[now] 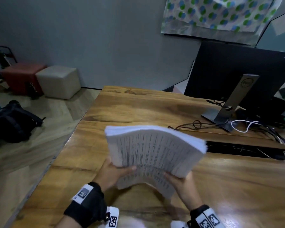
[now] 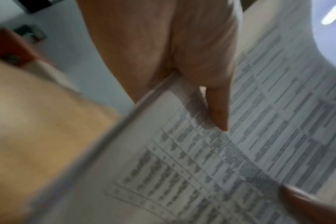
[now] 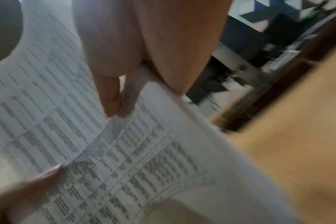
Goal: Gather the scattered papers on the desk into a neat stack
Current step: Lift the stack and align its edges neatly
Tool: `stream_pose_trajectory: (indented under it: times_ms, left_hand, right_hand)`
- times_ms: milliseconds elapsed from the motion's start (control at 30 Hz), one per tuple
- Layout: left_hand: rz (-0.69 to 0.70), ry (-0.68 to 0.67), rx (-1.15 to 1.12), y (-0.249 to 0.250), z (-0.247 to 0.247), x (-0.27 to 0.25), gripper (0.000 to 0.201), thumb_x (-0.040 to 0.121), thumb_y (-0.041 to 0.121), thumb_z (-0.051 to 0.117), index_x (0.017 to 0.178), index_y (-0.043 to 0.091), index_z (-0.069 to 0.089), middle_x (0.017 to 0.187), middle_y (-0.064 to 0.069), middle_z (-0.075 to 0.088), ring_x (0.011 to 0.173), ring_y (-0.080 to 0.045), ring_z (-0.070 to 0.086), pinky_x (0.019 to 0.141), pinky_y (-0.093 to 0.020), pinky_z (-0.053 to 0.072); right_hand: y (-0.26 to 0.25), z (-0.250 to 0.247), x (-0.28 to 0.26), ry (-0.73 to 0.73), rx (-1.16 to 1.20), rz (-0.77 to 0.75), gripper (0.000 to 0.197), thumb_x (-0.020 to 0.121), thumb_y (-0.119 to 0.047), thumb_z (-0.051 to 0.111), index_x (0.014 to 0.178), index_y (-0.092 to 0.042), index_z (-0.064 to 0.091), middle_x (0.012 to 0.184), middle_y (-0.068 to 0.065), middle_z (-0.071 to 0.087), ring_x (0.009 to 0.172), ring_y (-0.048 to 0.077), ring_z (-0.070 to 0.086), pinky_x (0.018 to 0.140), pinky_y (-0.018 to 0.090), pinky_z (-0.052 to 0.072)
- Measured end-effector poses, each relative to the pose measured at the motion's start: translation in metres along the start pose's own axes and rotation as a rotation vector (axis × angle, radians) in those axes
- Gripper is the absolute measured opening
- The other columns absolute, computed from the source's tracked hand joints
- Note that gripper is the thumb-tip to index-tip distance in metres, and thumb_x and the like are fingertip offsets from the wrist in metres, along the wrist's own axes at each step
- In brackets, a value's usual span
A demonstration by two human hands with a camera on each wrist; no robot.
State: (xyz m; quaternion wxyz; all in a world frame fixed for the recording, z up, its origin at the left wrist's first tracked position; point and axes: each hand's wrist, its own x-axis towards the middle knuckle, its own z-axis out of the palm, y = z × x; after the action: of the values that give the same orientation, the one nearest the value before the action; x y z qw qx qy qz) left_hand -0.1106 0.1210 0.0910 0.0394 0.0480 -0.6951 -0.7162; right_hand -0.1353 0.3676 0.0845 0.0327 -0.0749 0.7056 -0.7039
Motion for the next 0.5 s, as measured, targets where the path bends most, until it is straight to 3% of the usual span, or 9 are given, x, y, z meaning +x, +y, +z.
stream_pose_trajectory:
  times_ms: [67, 100, 133, 200, 233, 267, 367, 433, 500]
  left_hand:
    - [-0.172, -0.031, 0.066, -0.043, -0.007, 0.003, 0.037, 0.05, 0.03, 0.095, 0.084, 0.023, 0.079, 0.089, 0.009, 0.081, 0.098, -0.017, 0.075, 0.079, -0.025, 0.06]
    - [-0.221, -0.047, 0.089, -0.058, -0.009, 0.005, 0.042, 0.047, 0.038, 0.094, 0.085, 0.022, 0.08, 0.095, 0.004, 0.081, 0.1, -0.021, 0.074, 0.085, -0.031, 0.06]
    - [-0.253, -0.03, 0.089, -0.068, -0.011, 0.007, 0.038, 0.051, 0.035, 0.091, 0.084, 0.02, 0.08, 0.096, 0.0, 0.081, 0.101, -0.025, 0.074, 0.086, -0.034, 0.06]
    - [-0.269, 0.034, 0.079, -0.081, -0.014, 0.008, 0.019, 0.064, 0.021, 0.086, 0.081, 0.015, 0.08, 0.091, -0.003, 0.081, 0.098, -0.03, 0.075, 0.079, -0.034, 0.06]
    - [-0.266, 0.061, 0.073, -0.084, -0.014, 0.008, 0.014, 0.071, 0.017, 0.084, 0.083, 0.013, 0.079, 0.089, -0.003, 0.082, 0.095, -0.031, 0.075, 0.077, -0.035, 0.059]
    - [-0.26, 0.091, 0.075, -0.086, -0.014, 0.006, 0.012, 0.077, 0.014, 0.081, 0.088, 0.012, 0.077, 0.09, -0.002, 0.082, 0.095, -0.031, 0.075, 0.078, -0.037, 0.059]
    - [-0.248, 0.171, 0.101, -0.097, -0.013, -0.003, 0.021, 0.086, 0.021, 0.075, 0.106, 0.016, 0.072, 0.103, -0.001, 0.08, 0.101, -0.025, 0.074, 0.091, -0.046, 0.056]
    - [-0.248, 0.209, 0.189, -0.103, -0.01, -0.011, 0.02, 0.087, 0.025, 0.072, 0.107, 0.022, 0.067, 0.106, 0.004, 0.077, 0.105, -0.02, 0.071, 0.094, -0.04, 0.054]
    - [-0.286, 0.204, 0.319, -0.107, -0.006, -0.022, 0.02, 0.09, 0.025, 0.068, 0.109, 0.028, 0.061, 0.106, 0.012, 0.071, 0.103, -0.018, 0.068, 0.085, -0.03, 0.051]
  right_hand:
    - [0.038, -0.003, -0.004, -0.044, -0.071, 0.14, 0.031, 0.078, 0.009, 0.075, 0.094, -0.017, 0.075, 0.098, 0.001, 0.08, 0.102, 0.025, 0.073, 0.089, 0.042, 0.059]
    - [0.051, -0.005, -0.004, -0.068, -0.106, 0.19, 0.028, 0.078, 0.005, 0.076, 0.094, -0.018, 0.077, 0.099, 0.001, 0.08, 0.104, 0.028, 0.072, 0.092, 0.043, 0.057]
    - [0.059, -0.007, -0.005, -0.082, -0.137, 0.229, 0.026, 0.079, 0.003, 0.076, 0.091, -0.02, 0.077, 0.096, -0.001, 0.081, 0.103, 0.026, 0.073, 0.09, 0.039, 0.059]
    - [0.067, -0.012, -0.006, -0.077, -0.147, 0.298, 0.026, 0.087, 0.004, 0.068, 0.09, -0.021, 0.074, 0.084, -0.011, 0.081, 0.092, 0.014, 0.076, 0.072, 0.02, 0.059]
    - [0.067, -0.012, -0.007, -0.055, -0.128, 0.32, 0.025, 0.091, 0.005, 0.063, 0.092, -0.018, 0.072, 0.079, -0.014, 0.08, 0.084, 0.008, 0.076, 0.065, 0.015, 0.057]
    - [0.066, -0.011, -0.008, -0.036, -0.129, 0.317, 0.023, 0.093, 0.004, 0.06, 0.094, -0.017, 0.07, 0.08, -0.014, 0.08, 0.079, 0.005, 0.076, 0.063, 0.015, 0.057]
    - [0.074, -0.005, -0.005, 0.028, -0.207, 0.283, 0.019, 0.096, -0.006, 0.059, 0.097, -0.023, 0.067, 0.093, -0.007, 0.08, 0.092, 0.013, 0.074, 0.073, 0.02, 0.058]
    - [0.084, -0.002, -0.001, 0.023, -0.265, 0.328, 0.017, 0.099, -0.012, 0.056, 0.095, -0.027, 0.064, 0.099, -0.004, 0.076, 0.095, 0.015, 0.073, 0.074, 0.022, 0.057]
    - [0.09, 0.003, 0.0, -0.026, -0.29, 0.401, 0.008, 0.097, -0.028, 0.058, 0.093, -0.027, 0.065, 0.104, 0.001, 0.076, 0.095, 0.016, 0.072, 0.079, 0.027, 0.059]
